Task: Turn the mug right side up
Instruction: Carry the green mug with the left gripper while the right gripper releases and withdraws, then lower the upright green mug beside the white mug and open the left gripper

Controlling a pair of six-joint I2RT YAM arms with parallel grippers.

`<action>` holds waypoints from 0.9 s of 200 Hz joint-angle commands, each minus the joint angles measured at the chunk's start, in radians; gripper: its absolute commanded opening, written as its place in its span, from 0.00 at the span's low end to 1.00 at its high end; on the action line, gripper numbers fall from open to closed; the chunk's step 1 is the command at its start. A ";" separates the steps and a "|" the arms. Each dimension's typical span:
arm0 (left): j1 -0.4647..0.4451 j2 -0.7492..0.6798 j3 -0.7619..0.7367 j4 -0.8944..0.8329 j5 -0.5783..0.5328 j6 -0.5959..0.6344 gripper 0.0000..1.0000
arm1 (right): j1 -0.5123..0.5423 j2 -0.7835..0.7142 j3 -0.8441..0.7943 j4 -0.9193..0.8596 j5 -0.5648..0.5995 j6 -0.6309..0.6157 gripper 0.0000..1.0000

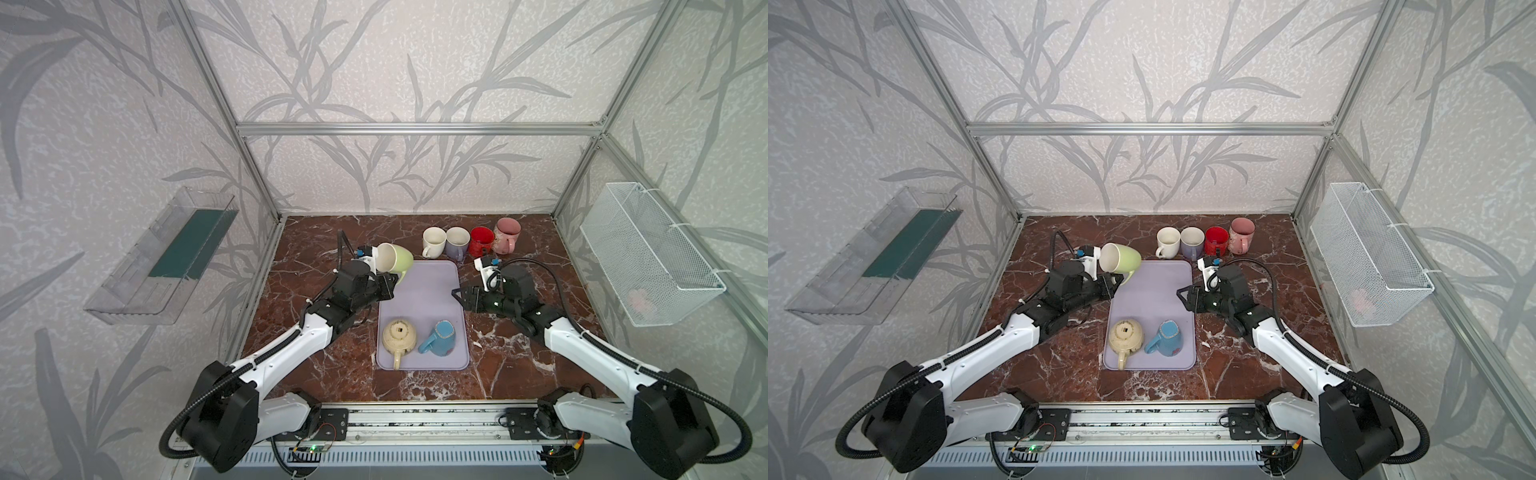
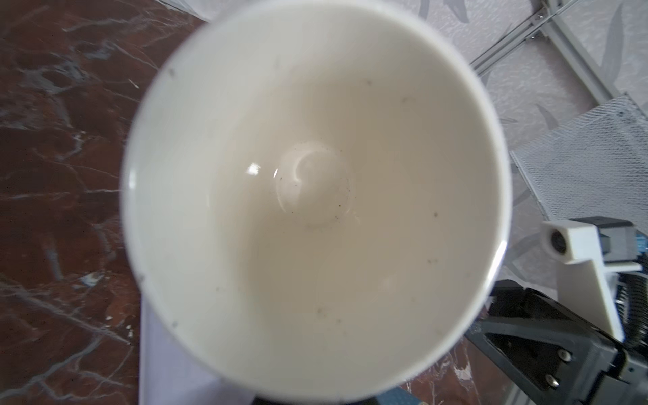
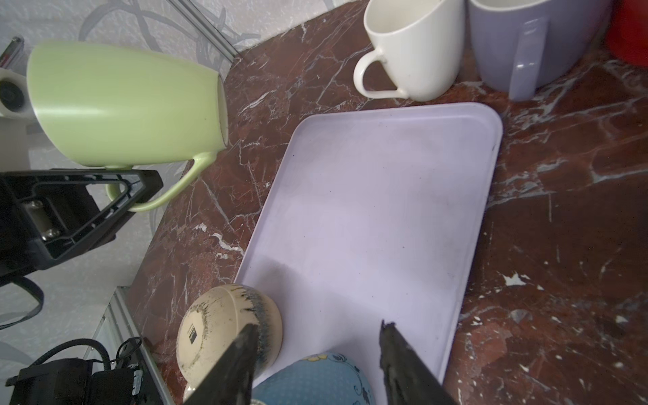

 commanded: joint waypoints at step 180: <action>0.068 0.654 0.815 -0.474 -0.179 0.414 0.00 | 0.021 -0.045 -0.066 0.073 -0.003 0.056 0.57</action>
